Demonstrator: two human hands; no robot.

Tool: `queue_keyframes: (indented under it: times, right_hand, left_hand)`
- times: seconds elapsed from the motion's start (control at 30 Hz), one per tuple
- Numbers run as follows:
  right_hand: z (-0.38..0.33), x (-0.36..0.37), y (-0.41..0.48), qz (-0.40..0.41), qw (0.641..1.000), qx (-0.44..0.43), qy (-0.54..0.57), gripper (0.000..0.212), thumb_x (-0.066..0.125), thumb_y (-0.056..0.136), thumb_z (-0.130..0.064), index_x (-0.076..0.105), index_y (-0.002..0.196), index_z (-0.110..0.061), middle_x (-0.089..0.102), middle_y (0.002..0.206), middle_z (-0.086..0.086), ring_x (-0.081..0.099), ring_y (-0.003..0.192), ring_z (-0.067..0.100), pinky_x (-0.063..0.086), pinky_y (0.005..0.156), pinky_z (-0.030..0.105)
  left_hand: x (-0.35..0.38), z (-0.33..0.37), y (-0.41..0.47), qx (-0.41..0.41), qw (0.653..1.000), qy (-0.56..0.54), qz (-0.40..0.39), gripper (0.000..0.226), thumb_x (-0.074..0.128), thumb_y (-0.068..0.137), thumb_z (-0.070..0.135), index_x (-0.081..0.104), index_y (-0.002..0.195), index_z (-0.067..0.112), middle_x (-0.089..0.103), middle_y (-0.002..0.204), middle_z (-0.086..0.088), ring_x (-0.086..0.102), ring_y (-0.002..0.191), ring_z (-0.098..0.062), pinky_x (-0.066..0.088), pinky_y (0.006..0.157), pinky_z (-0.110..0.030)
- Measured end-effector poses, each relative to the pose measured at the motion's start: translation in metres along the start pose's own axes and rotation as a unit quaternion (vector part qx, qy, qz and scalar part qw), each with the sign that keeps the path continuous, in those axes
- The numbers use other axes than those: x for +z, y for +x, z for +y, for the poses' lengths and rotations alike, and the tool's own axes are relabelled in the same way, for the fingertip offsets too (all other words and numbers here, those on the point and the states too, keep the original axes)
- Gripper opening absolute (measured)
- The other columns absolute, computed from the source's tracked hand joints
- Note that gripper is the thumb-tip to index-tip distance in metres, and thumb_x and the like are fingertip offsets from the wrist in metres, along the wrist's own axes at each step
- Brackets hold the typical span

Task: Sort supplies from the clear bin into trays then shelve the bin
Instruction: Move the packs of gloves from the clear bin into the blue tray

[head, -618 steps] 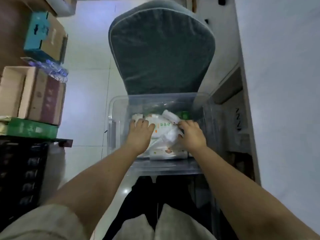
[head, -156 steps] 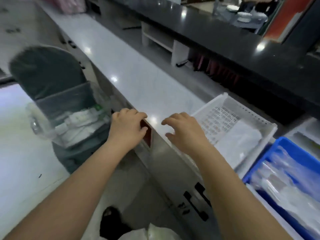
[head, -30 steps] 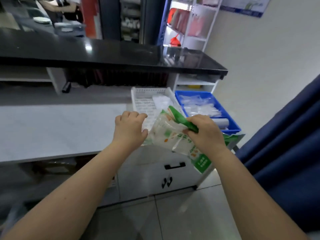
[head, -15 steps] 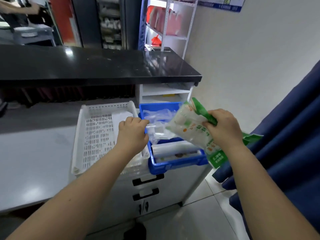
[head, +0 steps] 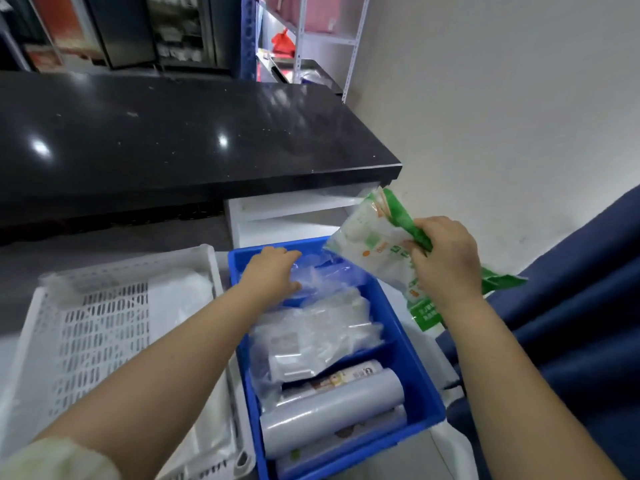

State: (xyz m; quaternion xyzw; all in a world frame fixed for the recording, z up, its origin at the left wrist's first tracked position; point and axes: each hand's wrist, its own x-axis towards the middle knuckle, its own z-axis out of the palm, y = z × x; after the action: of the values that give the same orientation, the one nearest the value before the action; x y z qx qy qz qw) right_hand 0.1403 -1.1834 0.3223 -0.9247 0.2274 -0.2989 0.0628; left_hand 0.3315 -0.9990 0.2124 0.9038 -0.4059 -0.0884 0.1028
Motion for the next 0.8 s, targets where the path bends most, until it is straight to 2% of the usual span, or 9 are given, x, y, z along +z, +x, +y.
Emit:
queue_keyframes:
  times: [0.07, 0.17, 0.23, 0.33, 0.4, 0.5, 0.63, 0.7, 0.8]
  right_hand:
    - [0.007, 0.010, 0.011, -0.011, 1.000, -0.008, -0.001, 0.028, 0.070, 0.076, -0.006, 0.067, 0.104, -0.010, 0.067, 0.098, 0.008, 0.056, 0.086, 0.028, 0.048, 0.076, 0.042]
    - [0.019, 0.027, 0.025, -0.037, 0.999, -0.017, 0.001, 0.030, 0.072, 0.076, -0.008, 0.067, 0.106, -0.009, 0.067, 0.098, 0.008, 0.056, 0.086, 0.027, 0.048, 0.077, 0.041]
    - [0.026, 0.038, 0.032, -0.051, 0.998, -0.024, 0.011, 0.030, 0.072, 0.076, -0.008, 0.067, 0.106, -0.009, 0.067, 0.097, 0.007, 0.056, 0.086, 0.027, 0.047, 0.077, 0.040]
    - [0.034, 0.051, 0.039, -0.071, 0.997, -0.035, 0.023, 0.029, 0.071, 0.077, -0.009, 0.067, 0.106, -0.010, 0.066, 0.097, 0.007, 0.056, 0.086, 0.025, 0.048, 0.076, 0.040]
    - [0.039, 0.054, 0.042, -0.071, 0.996, -0.042, 0.034, 0.029, 0.071, 0.078, -0.008, 0.067, 0.106, -0.009, 0.066, 0.097, 0.007, 0.056, 0.086, 0.024, 0.046, 0.076, 0.038]
    - [0.045, 0.053, 0.053, -0.053, 0.996, -0.057, 0.045, 0.026, 0.070, 0.079, -0.009, 0.066, 0.105, -0.010, 0.066, 0.098, 0.007, 0.055, 0.086, 0.025, 0.045, 0.076, 0.039]
    - [0.046, 0.049, 0.073, -0.032, 0.996, -0.074, 0.042, 0.024, 0.069, 0.078, -0.008, 0.066, 0.102, -0.011, 0.066, 0.095, 0.009, 0.055, 0.084, 0.028, 0.046, 0.074, 0.044]
    - [0.043, 0.050, 0.080, -0.025, 0.995, -0.078, 0.052, 0.021, 0.068, 0.078, -0.009, 0.066, 0.099, -0.011, 0.065, 0.093, 0.009, 0.055, 0.083, 0.028, 0.046, 0.073, 0.044]
    - [0.035, 0.056, 0.084, -0.015, 0.994, -0.086, 0.068, 0.017, 0.067, 0.079, -0.008, 0.065, 0.096, -0.010, 0.065, 0.090, 0.009, 0.053, 0.078, 0.026, 0.041, 0.068, 0.035]
  left_hand:
    - [0.011, 0.004, 0.017, -0.003, 0.998, -0.004, -0.061, 0.065, 0.066, 0.079, 0.043, 0.045, 0.138, 0.026, 0.055, 0.129, -0.003, 0.046, 0.120, -0.028, 0.044, 0.087, -0.041]
    - [0.028, 0.005, 0.036, -0.002, 0.994, 0.023, -0.111, 0.046, 0.062, 0.079, 0.044, 0.054, 0.122, 0.030, 0.058, 0.117, -0.003, 0.051, 0.105, -0.028, 0.044, 0.077, -0.040]
    - [0.036, 0.003, 0.043, -0.006, 0.992, 0.022, -0.121, 0.037, 0.063, 0.079, 0.039, 0.057, 0.115, 0.030, 0.055, 0.111, -0.003, 0.050, 0.102, -0.027, 0.044, 0.076, -0.038]
    - [0.038, 0.005, 0.049, -0.024, 0.994, -0.003, -0.111, 0.007, 0.060, 0.080, 0.026, 0.060, 0.087, 0.025, 0.058, 0.091, 0.000, 0.056, 0.089, -0.026, 0.050, 0.072, -0.039]
    - [0.035, 0.007, 0.052, -0.036, 0.993, -0.022, -0.107, 0.006, 0.054, 0.082, 0.021, 0.058, 0.079, 0.020, 0.061, 0.083, 0.000, 0.058, 0.080, -0.026, 0.047, 0.064, -0.037]
    - [0.013, 0.006, 0.049, -0.056, 0.995, -0.052, -0.060, 0.009, 0.054, 0.083, 0.021, 0.062, 0.082, 0.024, 0.062, 0.081, 0.003, 0.058, 0.075, -0.023, 0.039, 0.058, -0.032]
    - [-0.036, -0.007, 0.031, -0.107, 0.991, -0.073, 0.041, 0.026, 0.055, 0.079, 0.008, 0.065, 0.097, 0.025, 0.063, 0.091, 0.001, 0.059, 0.083, -0.024, 0.046, 0.065, -0.033]
    - [-0.062, -0.015, 0.019, -0.137, 0.985, -0.077, 0.074, 0.025, 0.056, 0.080, 0.009, 0.064, 0.095, 0.027, 0.065, 0.092, 0.000, 0.059, 0.082, -0.024, 0.048, 0.064, -0.033]
    - [-0.095, -0.024, -0.001, -0.182, 0.974, -0.076, 0.112, 0.014, 0.056, 0.083, 0.018, 0.067, 0.089, 0.025, 0.067, 0.090, 0.002, 0.061, 0.080, -0.024, 0.054, 0.068, -0.037]
